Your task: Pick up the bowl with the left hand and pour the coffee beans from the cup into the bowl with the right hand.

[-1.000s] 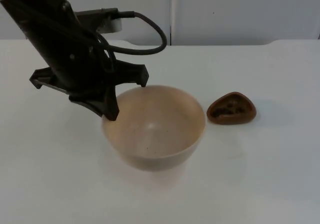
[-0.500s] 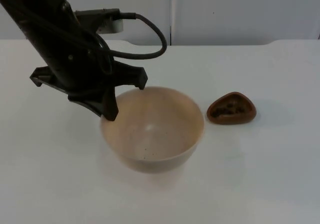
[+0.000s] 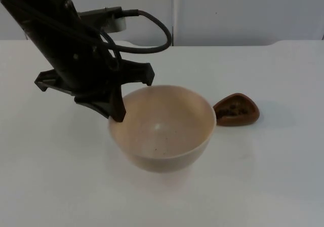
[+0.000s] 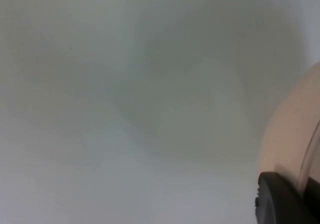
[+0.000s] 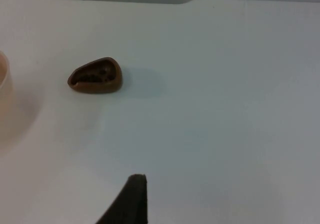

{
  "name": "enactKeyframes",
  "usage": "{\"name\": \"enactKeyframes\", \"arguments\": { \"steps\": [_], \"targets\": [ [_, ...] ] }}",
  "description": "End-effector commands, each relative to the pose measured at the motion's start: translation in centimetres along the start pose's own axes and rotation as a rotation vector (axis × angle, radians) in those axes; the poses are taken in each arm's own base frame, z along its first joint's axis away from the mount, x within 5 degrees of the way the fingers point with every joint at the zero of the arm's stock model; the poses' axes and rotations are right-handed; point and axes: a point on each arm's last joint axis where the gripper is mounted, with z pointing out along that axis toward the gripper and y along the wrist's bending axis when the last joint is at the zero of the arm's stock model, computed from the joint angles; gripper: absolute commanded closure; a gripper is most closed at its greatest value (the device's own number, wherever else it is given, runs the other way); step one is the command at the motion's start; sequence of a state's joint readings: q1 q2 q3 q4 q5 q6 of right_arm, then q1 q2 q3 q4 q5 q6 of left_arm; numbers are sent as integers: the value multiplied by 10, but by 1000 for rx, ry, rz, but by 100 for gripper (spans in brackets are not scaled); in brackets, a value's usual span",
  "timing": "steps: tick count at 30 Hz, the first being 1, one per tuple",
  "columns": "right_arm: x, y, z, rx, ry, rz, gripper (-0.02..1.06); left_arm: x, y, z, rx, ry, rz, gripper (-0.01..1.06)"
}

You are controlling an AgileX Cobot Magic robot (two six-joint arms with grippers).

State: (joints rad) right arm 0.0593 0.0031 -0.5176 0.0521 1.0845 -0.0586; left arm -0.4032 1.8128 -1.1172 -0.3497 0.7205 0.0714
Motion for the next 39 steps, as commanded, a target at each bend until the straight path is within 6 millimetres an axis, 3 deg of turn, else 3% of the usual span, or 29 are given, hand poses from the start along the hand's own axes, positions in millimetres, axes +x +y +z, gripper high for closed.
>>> {"name": "enactKeyframes", "arguments": {
  "steps": [1, 13, 18, 26, 39],
  "targets": [
    [0, 0, 0, 5, -6, -6, -1, -1, -5, -5, 20, -17, -10, 105],
    [-1, 1, -1, -3, -17, -2, -1, -2, -5, -5, 24, -21, -16, 105],
    [-11, 1, -11, -2, -81, -3, -1, -2, -5, -5, 27, -23, -19, 105],
    [-55, 0, -16, -3, -51, -1, -1, -3, -5, -5, 26, -36, -19, 105],
    [-141, -5, 14, -7, 65, 5, -1, -3, -5, -5, 26, -36, -19, 105]
  ]
}}
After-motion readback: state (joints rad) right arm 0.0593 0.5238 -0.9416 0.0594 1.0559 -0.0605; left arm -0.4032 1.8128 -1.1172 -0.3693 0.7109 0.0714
